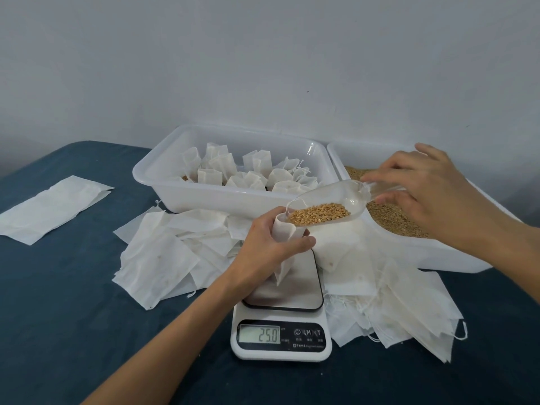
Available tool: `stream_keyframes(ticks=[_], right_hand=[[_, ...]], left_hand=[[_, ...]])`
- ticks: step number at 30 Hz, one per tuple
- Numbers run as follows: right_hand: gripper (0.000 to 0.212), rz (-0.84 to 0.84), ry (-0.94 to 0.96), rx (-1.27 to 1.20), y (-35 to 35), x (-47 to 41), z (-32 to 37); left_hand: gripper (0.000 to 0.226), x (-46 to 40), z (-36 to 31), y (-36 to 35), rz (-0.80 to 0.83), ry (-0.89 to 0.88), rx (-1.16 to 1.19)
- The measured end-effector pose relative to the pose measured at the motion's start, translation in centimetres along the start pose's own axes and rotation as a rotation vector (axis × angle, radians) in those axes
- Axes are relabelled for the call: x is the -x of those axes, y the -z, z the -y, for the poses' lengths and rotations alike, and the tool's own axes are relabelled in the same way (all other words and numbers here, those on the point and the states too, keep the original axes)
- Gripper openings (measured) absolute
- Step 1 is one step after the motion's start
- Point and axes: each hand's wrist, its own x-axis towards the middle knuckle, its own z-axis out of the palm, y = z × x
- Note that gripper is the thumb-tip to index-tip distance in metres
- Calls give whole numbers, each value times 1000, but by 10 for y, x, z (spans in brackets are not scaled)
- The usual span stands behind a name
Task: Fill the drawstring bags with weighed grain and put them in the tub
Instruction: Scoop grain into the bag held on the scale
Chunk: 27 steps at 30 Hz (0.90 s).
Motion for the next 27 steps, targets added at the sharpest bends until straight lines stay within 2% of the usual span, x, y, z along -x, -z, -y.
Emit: stream_keyframes(ticks=[4, 11, 13, 18, 20, 22, 24, 27], right_hand=[[28, 43, -65, -131, -6, 0, -2], [21, 137, -375, -543, -19, 7, -36], [18, 127, -478, -572, -24, 11, -56], [8, 94, -807, -351, -47, 25, -98], [10, 197, -900, -240, -57, 28, -110], [20, 354, -951, -159, -63, 29, -117], [26, 472, -957, -100, -69, 26, -116], [26, 550, -924, -31, -77, 21, -110]], left_hand=[[25, 1, -2, 0, -15, 4, -8], [29, 2, -3, 1, -46, 21, -6], [29, 2, -2, 1, -49, 14, -7], [33, 1, -1, 2, -61, 7, -19], [32, 0, -1, 1, -57, 6, -25], [30, 0, 0, 0, -50, 6, -36], [27, 0, 0, 0, -42, 4, -43], [24, 0, 0, -1, -47, 6, -36]])
